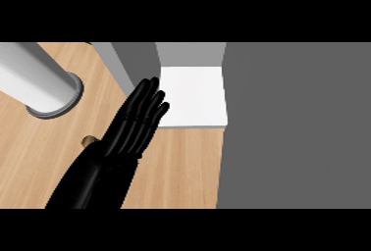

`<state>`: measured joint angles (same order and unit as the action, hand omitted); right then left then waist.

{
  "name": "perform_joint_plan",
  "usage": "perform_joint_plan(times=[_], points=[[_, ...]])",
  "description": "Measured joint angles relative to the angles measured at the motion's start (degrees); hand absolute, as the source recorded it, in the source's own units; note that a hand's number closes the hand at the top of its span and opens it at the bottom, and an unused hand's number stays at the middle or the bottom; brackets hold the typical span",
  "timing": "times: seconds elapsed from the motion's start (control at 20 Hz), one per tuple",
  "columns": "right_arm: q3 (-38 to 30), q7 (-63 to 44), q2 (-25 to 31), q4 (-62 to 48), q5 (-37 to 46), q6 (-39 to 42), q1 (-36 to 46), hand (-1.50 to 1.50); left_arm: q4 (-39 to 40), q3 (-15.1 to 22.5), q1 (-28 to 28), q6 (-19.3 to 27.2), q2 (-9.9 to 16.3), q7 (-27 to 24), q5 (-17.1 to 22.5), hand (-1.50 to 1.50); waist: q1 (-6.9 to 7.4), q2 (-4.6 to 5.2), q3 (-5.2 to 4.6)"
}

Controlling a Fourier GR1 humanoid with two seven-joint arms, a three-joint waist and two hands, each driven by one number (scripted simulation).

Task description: Pick up the wine, place it into the cabinet and close the cabinet

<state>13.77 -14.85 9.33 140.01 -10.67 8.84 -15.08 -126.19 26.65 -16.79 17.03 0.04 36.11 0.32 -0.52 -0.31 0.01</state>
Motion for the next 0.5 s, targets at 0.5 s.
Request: perform_joint_plan(times=[0.5], points=[[2.3,-2.1,0.1,2.0,1.5,-1.8,-0.9,-1.5,-5.5,6.4,-5.3,9.2,0.0,12.6,-8.5,-1.5,-0.07,-0.1,0.01]])
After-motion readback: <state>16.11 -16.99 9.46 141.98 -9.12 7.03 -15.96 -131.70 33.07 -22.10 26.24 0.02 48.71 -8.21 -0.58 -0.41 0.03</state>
